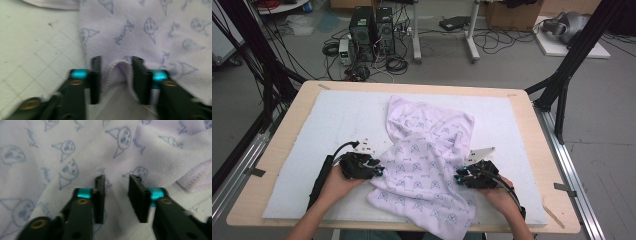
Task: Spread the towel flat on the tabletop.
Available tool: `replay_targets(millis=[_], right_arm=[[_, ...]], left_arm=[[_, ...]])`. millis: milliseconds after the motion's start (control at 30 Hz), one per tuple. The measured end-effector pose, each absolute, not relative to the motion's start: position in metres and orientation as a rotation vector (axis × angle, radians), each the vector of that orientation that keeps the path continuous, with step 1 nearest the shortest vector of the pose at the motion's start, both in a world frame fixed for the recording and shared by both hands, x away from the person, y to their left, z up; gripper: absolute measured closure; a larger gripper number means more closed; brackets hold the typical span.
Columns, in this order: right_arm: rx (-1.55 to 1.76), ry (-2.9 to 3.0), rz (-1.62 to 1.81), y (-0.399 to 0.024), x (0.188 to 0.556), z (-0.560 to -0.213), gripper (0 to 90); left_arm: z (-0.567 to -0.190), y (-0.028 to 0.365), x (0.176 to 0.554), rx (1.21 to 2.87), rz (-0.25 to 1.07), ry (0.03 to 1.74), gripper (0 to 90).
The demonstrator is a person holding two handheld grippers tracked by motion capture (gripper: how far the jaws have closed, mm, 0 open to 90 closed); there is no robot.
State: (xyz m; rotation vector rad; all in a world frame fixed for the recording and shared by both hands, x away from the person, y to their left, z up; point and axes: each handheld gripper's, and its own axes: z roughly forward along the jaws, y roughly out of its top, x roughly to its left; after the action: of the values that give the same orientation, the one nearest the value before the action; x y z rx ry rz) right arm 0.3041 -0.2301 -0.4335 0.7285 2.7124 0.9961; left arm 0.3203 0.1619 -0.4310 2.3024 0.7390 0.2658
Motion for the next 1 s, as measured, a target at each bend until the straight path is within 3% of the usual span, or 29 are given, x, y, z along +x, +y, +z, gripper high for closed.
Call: replay_targets(millis=[67,100,333,500,667,1000], right_arm=[[0.726,2.721,0.981,-0.23,0.305,-0.432,87.6],[0.721,2.717,0.977,-0.23,0.307,-0.431,87.9],[0.772,2.587,0.991,-0.248,0.333,-0.404,88.1],[0.899,2.535,1.018,-0.26,0.367,-0.405,87.9],[0.963,2.523,1.04,-0.259,0.377,-0.415,76.2],[0.756,2.525,1.154,-0.254,0.324,-0.386,64.7]], left_arm=[[-0.429,0.16,0.321,2.288,0.27,0.726,81.1],[-0.427,0.159,0.322,2.282,0.275,0.725,82.2],[-0.412,0.164,0.347,2.071,0.417,0.833,84.3],[-0.417,0.161,0.382,2.007,0.466,0.911,83.8],[-0.421,0.17,0.393,2.008,0.419,0.974,64.9],[-0.393,0.192,0.332,2.041,0.43,0.799,52.2]])
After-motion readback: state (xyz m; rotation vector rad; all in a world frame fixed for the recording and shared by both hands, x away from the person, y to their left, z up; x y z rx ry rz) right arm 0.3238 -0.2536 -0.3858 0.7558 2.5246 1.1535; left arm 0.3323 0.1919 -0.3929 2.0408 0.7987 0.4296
